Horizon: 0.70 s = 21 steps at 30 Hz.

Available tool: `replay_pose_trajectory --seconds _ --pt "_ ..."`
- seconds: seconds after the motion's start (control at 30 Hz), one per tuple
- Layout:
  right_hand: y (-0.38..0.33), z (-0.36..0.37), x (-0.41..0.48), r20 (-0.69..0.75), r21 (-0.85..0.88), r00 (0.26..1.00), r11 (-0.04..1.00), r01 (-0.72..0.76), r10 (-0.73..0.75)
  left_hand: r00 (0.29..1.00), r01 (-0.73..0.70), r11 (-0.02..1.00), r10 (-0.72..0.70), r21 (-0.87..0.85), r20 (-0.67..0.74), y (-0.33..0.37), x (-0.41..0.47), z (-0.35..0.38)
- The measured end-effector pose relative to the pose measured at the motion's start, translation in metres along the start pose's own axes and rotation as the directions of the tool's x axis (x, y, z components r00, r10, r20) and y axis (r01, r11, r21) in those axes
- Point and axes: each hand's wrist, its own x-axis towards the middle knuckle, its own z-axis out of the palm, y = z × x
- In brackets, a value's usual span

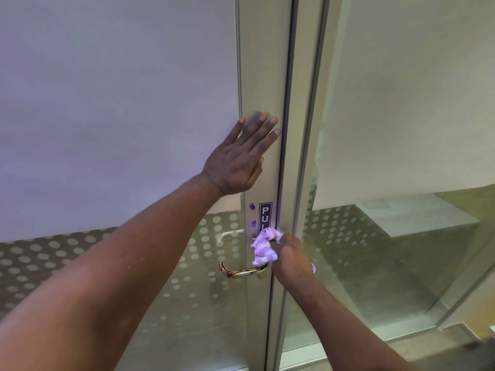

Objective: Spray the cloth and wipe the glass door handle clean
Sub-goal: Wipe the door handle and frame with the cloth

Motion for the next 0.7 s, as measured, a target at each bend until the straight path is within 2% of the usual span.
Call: replay_pose_trajectory --seconds 0.23,0.3,0.4,0.53,0.6,0.7 --pt "0.015 0.013 0.005 0.115 0.091 0.992 0.994 -0.068 0.058 0.999 -0.02 1.0 0.02 0.009 -0.031 0.001 0.001 0.001" --pt "0.014 0.002 0.005 0.103 0.173 0.992 0.981 -0.09 0.073 0.999 -0.021 1.0 0.022 0.014 -0.027 0.001 0.001 0.001" --pt "0.009 -0.023 0.004 0.093 0.29 0.978 0.935 -0.205 0.186 1.0 -0.023 0.999 0.024 0.024 -0.013 0.001 0.002 0.001" --pt "0.012 -0.042 0.003 0.028 0.421 0.976 0.883 -0.206 0.215 1.0 -0.017 0.999 0.016 0.027 0.011 0.0 0.001 0.002" --pt "0.012 -0.05 0.001 0.006 0.578 0.964 0.785 -0.221 0.267 1.0 -0.015 1.0 0.015 0.024 0.018 0.0 0.001 0.001" --pt "0.011 -0.062 -0.004 0.015 0.845 0.931 0.494 -0.208 0.366 1.0 -0.025 1.0 0.025 0.017 0.008 0.0 0.0 0.0"
